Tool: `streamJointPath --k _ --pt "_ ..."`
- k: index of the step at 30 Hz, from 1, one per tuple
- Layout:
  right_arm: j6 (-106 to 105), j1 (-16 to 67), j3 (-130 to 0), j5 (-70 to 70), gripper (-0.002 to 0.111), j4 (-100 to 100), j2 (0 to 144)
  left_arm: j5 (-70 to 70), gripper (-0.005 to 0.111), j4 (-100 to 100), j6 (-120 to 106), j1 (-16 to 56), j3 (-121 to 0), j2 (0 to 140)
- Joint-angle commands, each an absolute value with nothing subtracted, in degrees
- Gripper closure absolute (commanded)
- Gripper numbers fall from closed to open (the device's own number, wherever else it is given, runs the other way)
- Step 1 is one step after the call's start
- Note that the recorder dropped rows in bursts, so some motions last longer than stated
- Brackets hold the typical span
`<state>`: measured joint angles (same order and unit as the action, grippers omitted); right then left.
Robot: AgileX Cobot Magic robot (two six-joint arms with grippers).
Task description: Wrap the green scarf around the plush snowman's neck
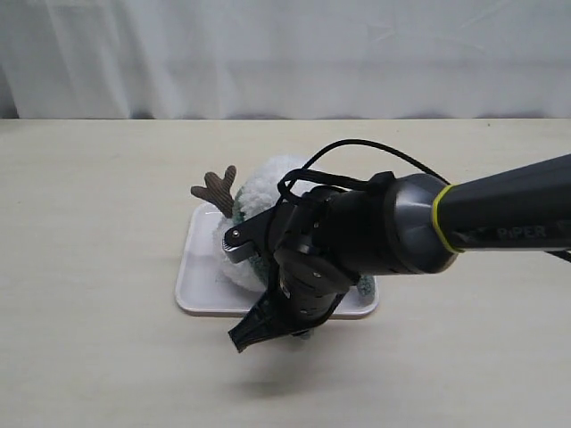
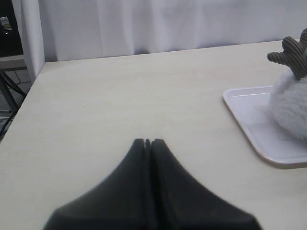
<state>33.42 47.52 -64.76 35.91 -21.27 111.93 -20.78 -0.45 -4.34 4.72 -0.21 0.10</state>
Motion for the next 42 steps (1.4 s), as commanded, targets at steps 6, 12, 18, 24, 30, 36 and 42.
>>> streamJointPath --k 6,12,18,24,30,36,42 --pt "29.5 48.8 -64.6 42.0 0.065 -18.9 105.5 -20.2 0.107 -0.5 -4.2 4.6 0.0 0.0" --pt "27.6 48.8 -64.3 55.2 0.051 -19.0 100.8 -20.2 0.107 -0.5 -4.2 4.6 0.0 0.0" --pt "33.2 48.6 -60.0 55.6 0.048 -25.7 95.8 -20.2 0.107 -0.5 -4.2 4.6 0.0 0.0" --pt "42.5 43.4 -53.6 41.1 0.048 -30.7 94.3 -20.2 0.107 -0.5 -4.2 4.6 0.0 0.0" --pt "41.7 38.5 -48.7 26.4 0.049 -34.4 95.9 -20.2 0.107 -0.5 -4.2 4.6 0.0 0.0" --pt "44.6 35.8 -48.7 23.9 0.049 -40.8 98.0 -20.2 0.107 -0.5 -4.2 4.6 0.0 0.0" --pt "44.9 35.8 -48.6 17.1 0.049 -44.7 102.2 -20.2 0.107 -0.5 -4.2 4.6 0.0 0.0"
